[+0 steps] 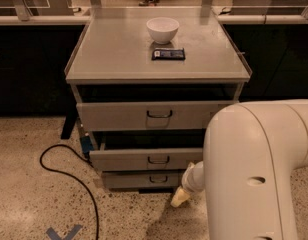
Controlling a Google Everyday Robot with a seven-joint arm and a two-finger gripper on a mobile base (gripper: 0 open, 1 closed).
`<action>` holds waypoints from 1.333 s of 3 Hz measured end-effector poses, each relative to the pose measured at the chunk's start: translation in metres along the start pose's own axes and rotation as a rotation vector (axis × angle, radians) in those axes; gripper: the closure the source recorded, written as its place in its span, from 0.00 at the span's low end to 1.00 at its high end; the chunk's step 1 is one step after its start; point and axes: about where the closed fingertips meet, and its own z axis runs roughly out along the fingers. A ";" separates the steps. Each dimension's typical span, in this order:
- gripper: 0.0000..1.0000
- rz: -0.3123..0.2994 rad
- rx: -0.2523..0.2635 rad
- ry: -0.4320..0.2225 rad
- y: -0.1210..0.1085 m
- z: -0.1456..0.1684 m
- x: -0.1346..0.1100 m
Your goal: Close middle drawer
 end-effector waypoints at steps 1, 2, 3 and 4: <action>0.00 0.000 0.000 0.000 0.000 0.000 0.000; 0.00 -0.019 -0.014 -0.012 -0.012 0.012 -0.016; 0.00 -0.042 -0.027 -0.034 -0.023 0.026 -0.039; 0.00 -0.052 -0.006 -0.079 -0.046 0.034 -0.071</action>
Offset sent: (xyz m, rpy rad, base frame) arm 0.0730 0.0285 -0.0077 0.0335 0.0010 0.0809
